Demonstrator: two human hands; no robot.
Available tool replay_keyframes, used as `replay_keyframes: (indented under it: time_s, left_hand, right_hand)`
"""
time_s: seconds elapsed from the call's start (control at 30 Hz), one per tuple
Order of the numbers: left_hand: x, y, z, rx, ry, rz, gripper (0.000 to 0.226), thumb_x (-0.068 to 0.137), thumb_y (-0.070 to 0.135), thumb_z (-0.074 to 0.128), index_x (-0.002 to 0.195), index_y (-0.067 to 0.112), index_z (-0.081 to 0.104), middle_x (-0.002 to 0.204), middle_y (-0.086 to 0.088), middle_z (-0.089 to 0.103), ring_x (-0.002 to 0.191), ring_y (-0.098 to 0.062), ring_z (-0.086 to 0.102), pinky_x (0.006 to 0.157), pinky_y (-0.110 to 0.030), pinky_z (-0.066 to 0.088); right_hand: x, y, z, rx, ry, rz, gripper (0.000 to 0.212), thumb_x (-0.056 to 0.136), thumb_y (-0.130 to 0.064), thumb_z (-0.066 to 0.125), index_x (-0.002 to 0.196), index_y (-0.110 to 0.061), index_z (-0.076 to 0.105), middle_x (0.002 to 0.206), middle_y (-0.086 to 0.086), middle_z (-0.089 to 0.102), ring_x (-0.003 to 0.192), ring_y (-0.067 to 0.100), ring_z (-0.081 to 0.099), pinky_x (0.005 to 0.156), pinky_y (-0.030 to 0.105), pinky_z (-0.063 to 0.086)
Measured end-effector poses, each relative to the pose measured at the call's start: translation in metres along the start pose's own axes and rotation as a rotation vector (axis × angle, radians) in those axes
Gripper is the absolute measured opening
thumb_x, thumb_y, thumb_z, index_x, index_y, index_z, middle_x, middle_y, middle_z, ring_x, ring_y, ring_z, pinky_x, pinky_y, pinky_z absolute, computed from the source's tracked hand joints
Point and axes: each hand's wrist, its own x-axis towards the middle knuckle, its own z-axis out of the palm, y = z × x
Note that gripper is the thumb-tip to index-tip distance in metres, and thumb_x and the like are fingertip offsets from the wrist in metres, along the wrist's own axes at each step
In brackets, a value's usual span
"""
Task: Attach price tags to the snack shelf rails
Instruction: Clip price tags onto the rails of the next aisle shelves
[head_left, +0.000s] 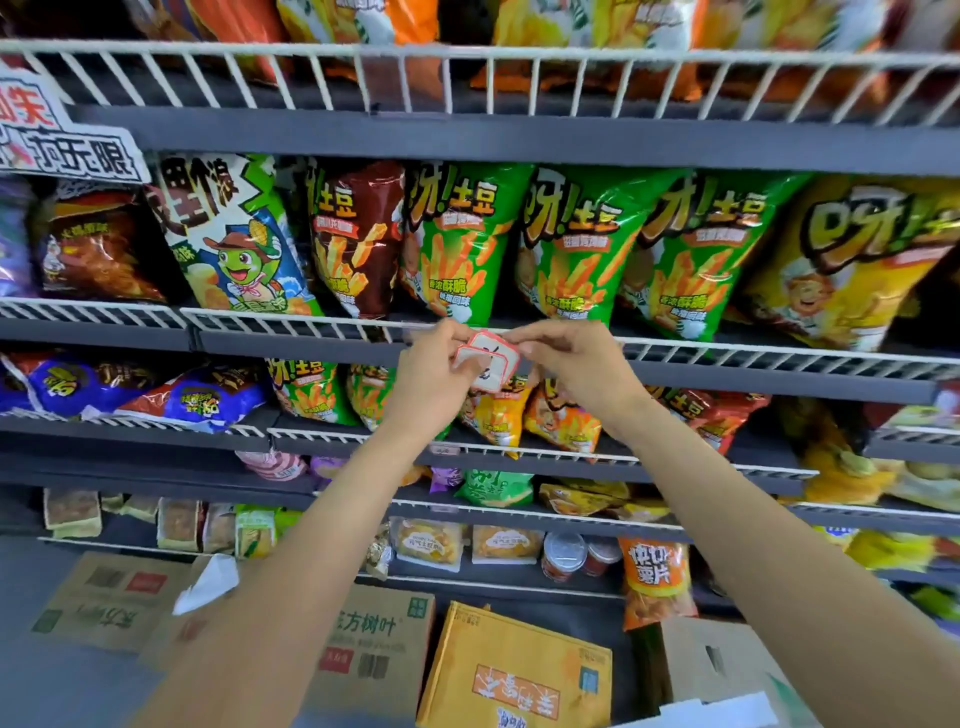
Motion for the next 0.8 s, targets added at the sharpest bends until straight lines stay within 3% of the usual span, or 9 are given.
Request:
replay_keyframes:
  time_s: [0.13, 0.33, 0.5, 0.57, 0.63, 0.8]
  left_hand:
    - [-0.009, 0.048, 0.055, -0.022, 0.028, 0.016, 0.015, 0.086, 0.013, 0.063, 0.100, 0.012, 0.058, 0.104, -0.006, 0.069, 0.095, -0.019, 0.065, 0.088, -0.039, 0.050]
    - [-0.032, 0.117, 0.148, -0.053, 0.049, -0.014, 0.026, 0.085, 0.014, 0.064, 0.109, 0.003, 0.061, 0.106, -0.011, 0.068, 0.099, -0.024, 0.063, 0.086, -0.038, 0.051]
    - [-0.047, 0.154, 0.192, -0.043, 0.070, -0.008, 0.030, 0.085, 0.016, 0.065, 0.112, 0.004, 0.061, 0.110, -0.011, 0.066, 0.104, -0.025, 0.062, 0.089, -0.037, 0.049]
    - [-0.051, 0.159, 0.201, -0.002, 0.075, -0.016, 0.030, 0.085, 0.017, 0.065, 0.112, 0.004, 0.061, 0.110, -0.011, 0.066, 0.103, -0.024, 0.062, 0.087, -0.033, 0.047]
    - [-0.056, 0.162, 0.208, 0.035, 0.075, -0.023, 0.029, 0.085, 0.018, 0.065, 0.110, 0.004, 0.062, 0.109, -0.010, 0.068, 0.101, -0.023, 0.063, 0.080, -0.027, 0.044]
    - [-0.066, 0.170, 0.226, 0.106, 0.098, -0.013, 0.029, 0.087, 0.019, 0.063, 0.113, 0.005, 0.062, 0.113, -0.009, 0.066, 0.105, -0.022, 0.061, 0.078, -0.020, 0.039]
  right_hand:
    - [-0.018, 0.022, -0.061, 0.047, 0.032, 0.007, 0.019, 0.089, 0.004, 0.056, 0.100, -0.002, 0.069, 0.043, -0.016, 0.058, 0.036, 0.002, 0.048, 0.037, 0.007, 0.031]
    - [-0.056, 0.050, -0.170, 0.095, 0.040, 0.090, 0.008, 0.082, 0.004, 0.064, 0.090, 0.007, 0.066, 0.040, -0.011, 0.052, 0.034, -0.001, 0.042, 0.039, 0.007, 0.031]
    - [-0.079, 0.060, -0.222, 0.098, 0.079, 0.128, 0.010, 0.079, 0.004, 0.068, 0.087, 0.010, 0.065, 0.058, 0.002, 0.058, 0.041, -0.006, 0.050, 0.044, 0.006, 0.037]
    - [-0.086, 0.065, -0.231, 0.099, 0.086, 0.136, 0.004, 0.079, 0.002, 0.069, 0.080, 0.004, 0.066, 0.051, -0.006, 0.058, 0.040, -0.005, 0.049, 0.043, 0.006, 0.035]
    - [-0.094, 0.070, -0.235, 0.090, 0.102, 0.147, 0.012, 0.081, -0.003, 0.069, 0.071, -0.005, 0.064, 0.043, -0.013, 0.054, 0.036, -0.003, 0.045, 0.039, 0.007, 0.032]
    - [-0.115, 0.079, -0.250, 0.063, 0.147, 0.217, 0.017, 0.089, -0.012, 0.062, 0.072, -0.010, 0.065, 0.049, 0.000, 0.051, 0.037, 0.003, 0.041, 0.038, 0.014, 0.032]
